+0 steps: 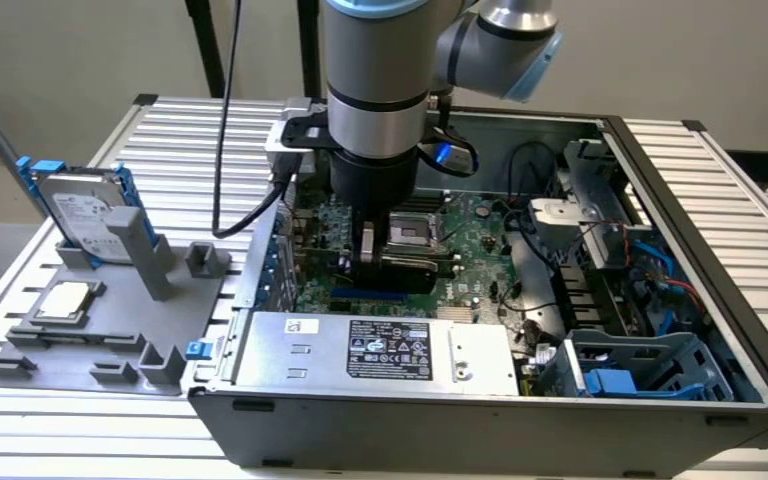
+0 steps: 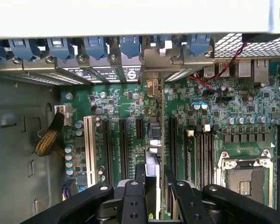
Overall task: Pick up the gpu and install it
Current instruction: 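Insert the gpu into the slot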
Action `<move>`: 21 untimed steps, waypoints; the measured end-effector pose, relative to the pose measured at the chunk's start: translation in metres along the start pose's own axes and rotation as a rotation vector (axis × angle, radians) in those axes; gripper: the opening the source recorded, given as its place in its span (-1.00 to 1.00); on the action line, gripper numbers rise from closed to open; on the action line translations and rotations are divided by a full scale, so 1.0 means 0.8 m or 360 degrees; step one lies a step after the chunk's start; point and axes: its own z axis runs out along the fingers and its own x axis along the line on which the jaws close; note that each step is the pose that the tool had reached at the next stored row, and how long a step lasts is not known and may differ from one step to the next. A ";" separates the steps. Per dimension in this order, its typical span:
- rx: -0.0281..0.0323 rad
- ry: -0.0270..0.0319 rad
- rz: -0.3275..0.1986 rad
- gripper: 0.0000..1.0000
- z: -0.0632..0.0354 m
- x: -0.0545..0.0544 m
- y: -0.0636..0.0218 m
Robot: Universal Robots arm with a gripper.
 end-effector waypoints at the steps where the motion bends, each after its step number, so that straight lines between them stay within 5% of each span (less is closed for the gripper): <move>1: -0.00001 0.00001 0.0000 -0.47 0.000 0.000 0.000; 21: -0.00013 0.00001 -0.0027 -0.47 0.005 -0.002 0.004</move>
